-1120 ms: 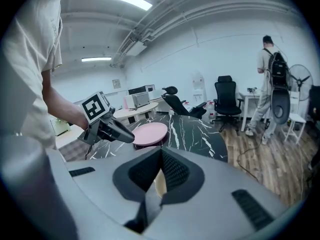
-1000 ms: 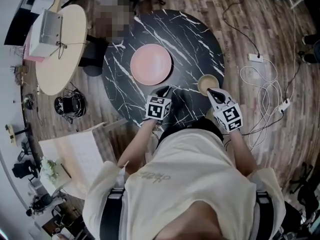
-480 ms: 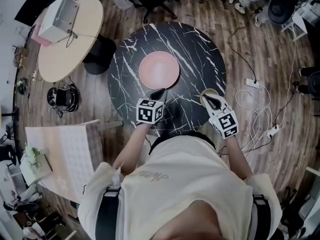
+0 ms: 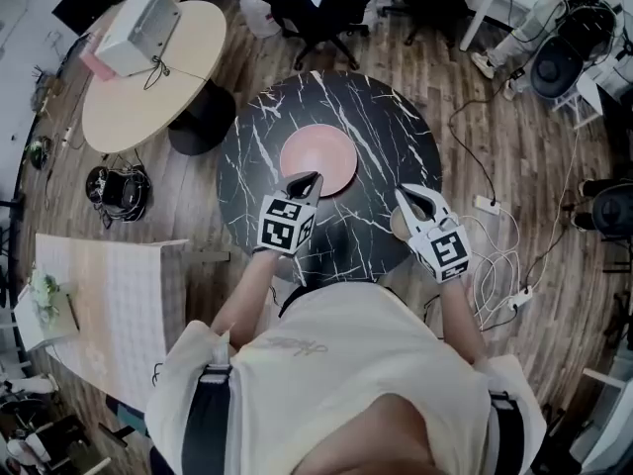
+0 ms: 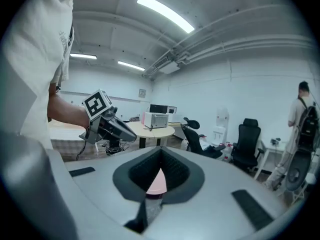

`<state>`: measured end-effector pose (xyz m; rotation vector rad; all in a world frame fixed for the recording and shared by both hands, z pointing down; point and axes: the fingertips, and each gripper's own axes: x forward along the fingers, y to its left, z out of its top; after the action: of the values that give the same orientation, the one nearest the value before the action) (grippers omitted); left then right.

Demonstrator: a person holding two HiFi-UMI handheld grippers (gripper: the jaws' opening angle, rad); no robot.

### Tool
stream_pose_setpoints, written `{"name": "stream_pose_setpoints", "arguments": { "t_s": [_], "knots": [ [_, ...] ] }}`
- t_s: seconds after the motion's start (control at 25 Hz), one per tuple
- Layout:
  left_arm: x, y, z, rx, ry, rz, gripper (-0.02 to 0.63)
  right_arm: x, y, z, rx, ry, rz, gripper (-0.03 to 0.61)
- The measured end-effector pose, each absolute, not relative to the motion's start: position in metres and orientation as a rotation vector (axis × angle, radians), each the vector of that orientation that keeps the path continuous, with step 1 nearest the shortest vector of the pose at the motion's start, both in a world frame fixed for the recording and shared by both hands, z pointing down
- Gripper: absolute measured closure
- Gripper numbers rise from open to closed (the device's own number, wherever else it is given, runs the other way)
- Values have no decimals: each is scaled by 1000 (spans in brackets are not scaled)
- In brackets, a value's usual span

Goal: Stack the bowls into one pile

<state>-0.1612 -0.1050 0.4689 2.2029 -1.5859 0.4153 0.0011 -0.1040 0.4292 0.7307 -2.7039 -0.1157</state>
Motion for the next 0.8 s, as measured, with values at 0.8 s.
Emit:
{"name": "stream_pose_setpoints", "arguments": {
  "t_s": [0.8],
  "knots": [
    [-153,-136,330,2484,-1710,204,581,-1,-143,310,916,-2948,-298,572]
  ]
}}
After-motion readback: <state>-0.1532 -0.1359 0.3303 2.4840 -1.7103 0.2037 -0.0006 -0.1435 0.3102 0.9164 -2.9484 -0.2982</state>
